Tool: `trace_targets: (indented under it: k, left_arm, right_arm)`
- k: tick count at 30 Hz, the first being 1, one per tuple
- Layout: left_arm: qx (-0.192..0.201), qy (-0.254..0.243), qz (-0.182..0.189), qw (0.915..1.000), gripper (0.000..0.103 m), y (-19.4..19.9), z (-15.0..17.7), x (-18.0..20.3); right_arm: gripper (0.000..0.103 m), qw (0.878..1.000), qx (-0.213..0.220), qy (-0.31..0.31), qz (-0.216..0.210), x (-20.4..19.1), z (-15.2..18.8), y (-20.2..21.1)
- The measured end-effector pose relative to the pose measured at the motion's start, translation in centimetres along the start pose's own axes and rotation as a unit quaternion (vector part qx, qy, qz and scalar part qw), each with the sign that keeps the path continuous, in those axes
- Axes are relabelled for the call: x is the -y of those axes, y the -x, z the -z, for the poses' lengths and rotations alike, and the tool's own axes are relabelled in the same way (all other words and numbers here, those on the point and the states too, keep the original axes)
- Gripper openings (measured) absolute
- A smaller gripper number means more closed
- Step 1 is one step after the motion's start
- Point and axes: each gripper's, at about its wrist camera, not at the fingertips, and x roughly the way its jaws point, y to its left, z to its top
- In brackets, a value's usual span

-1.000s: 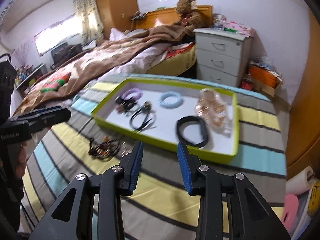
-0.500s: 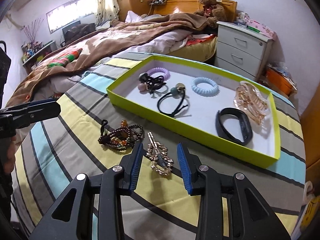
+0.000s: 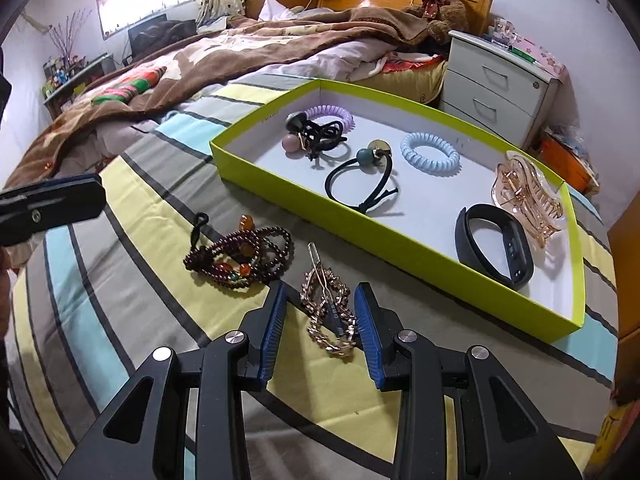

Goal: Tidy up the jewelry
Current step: 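Withdraw both tools from the box toward the remaining jewelry, then lower the right tool onto the gold ornate hair clip and grasp it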

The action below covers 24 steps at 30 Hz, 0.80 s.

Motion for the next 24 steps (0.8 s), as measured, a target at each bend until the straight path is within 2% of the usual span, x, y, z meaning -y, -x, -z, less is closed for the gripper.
trace_targets:
  k: [2, 4, 8, 10, 21, 22, 24]
  left_arm:
    - [0.0, -0.001, 0.001, 1.0, 0.083, -0.1, 0.0, 0.0]
    - [-0.001, 0.0, 0.001, 1.0, 0.083, -0.1, 0.0, 0.1]
    - [-0.004, -0.001, 0.0, 1.0, 0.083, -0.4, 0.0, 0.2]
    - [-0.006, -0.003, 0.0, 1.0, 0.083, -0.6, 0.1, 0.3]
    - [-0.021, -0.01, 0.0, 0.9997, 0.083, -1.7, 0.3, 0.9]
    - [-0.023, -0.012, 0.0, 0.9997, 0.083, -1.8, 0.3, 1.0]
    - [-0.031, -0.017, 0.003, 0.9994, 0.083, -2.3, 0.3, 1.3]
  right_arm:
    - [0.034, 1.0, 0.002, 0.001, 0.002, -0.1, 0.1, 0.1]
    - [0.026, 1.0, 0.002, -0.001, 0.004, 0.1, 0.1, 0.1]
    - [0.025, 1.0, 0.003, -0.002, 0.005, 0.1, 0.2, 0.3]
    - [0.019, 1.0, 0.008, -0.004, 0.004, 0.2, 0.2, 0.4]
    - [0.018, 0.999, 0.028, -0.027, 0.001, 1.4, 0.6, 1.8]
    - [0.001, 0.999, 0.032, -0.032, 0.0, 1.6, 0.7, 2.2]
    - [0.0, 0.998, 0.042, -0.043, -0.003, 2.2, 0.9, 2.9]
